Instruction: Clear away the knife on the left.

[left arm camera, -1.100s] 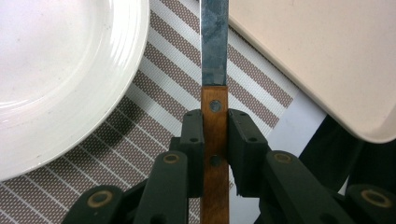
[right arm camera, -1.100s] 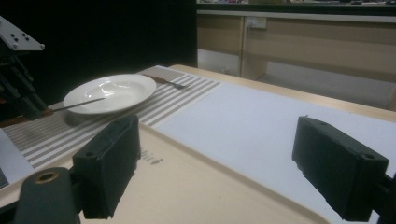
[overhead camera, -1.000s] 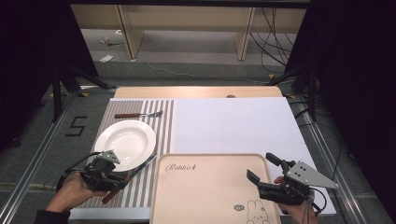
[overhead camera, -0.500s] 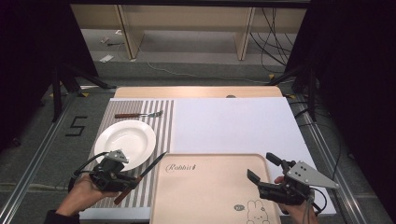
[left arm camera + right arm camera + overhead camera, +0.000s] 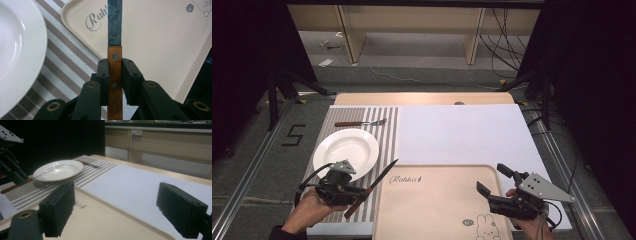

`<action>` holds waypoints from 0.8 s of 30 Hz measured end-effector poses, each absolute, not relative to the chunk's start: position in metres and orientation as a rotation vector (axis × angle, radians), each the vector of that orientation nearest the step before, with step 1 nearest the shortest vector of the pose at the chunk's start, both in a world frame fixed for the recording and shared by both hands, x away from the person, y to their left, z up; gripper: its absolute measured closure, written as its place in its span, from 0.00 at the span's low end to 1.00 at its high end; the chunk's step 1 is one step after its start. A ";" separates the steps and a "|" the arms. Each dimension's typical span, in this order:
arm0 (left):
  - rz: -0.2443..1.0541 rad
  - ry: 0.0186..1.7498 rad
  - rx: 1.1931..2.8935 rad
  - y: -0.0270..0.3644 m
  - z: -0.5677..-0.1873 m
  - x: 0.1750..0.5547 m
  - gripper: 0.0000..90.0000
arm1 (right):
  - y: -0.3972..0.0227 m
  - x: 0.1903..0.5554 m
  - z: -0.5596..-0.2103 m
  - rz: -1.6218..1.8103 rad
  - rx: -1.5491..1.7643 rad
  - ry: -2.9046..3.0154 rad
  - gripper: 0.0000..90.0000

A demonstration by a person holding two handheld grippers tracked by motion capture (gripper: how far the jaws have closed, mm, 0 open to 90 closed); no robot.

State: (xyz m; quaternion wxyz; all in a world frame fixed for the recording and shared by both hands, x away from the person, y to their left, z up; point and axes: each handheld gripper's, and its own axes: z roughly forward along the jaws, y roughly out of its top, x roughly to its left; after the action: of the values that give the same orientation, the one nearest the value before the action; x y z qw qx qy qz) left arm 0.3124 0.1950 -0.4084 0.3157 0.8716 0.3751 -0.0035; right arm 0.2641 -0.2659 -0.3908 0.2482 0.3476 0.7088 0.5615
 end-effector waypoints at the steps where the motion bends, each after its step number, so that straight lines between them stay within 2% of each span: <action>1: -0.009 0.991 2.289 0.192 -0.408 0.312 0.85 | -0.266 0.264 -0.391 1.530 0.948 1.932 0.18; 24: -0.065 0.945 2.296 0.152 -0.411 0.309 0.85 | -0.266 0.264 -0.391 1.526 0.949 1.928 0.18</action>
State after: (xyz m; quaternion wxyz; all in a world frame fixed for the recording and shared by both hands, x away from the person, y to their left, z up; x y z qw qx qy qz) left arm 0.3088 0.1520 -0.4115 0.3230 0.8749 0.3599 -0.0249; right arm 0.2640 -0.2655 -0.3911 0.2501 0.3485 0.7083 0.5606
